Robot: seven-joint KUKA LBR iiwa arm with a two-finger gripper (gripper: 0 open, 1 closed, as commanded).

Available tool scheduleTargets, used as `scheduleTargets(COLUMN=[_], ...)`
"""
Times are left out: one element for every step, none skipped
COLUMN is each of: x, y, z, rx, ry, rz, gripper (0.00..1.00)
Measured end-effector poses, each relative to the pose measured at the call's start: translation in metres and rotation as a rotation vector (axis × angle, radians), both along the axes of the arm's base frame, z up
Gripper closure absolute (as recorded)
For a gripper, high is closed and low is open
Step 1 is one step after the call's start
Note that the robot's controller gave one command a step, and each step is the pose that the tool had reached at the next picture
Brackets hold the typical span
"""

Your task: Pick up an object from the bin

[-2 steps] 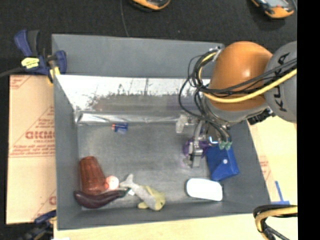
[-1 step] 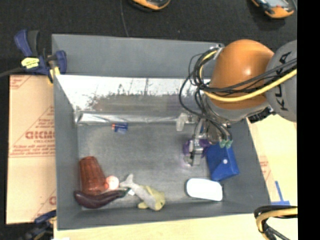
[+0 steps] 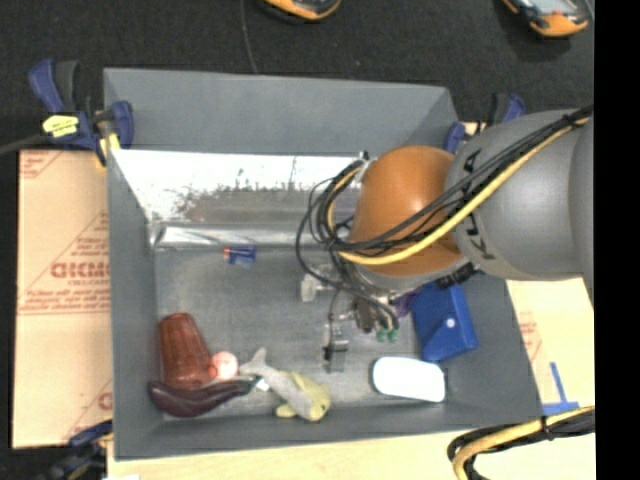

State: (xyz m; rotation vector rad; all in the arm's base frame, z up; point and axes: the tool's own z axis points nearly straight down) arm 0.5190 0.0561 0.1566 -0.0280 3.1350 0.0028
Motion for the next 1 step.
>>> scheduleTargets(x=[-0.0128], y=[0.0123], z=[-0.0218], rx=[-0.001], ry=[0.0], rz=[-0.001], gripper=[0.0])
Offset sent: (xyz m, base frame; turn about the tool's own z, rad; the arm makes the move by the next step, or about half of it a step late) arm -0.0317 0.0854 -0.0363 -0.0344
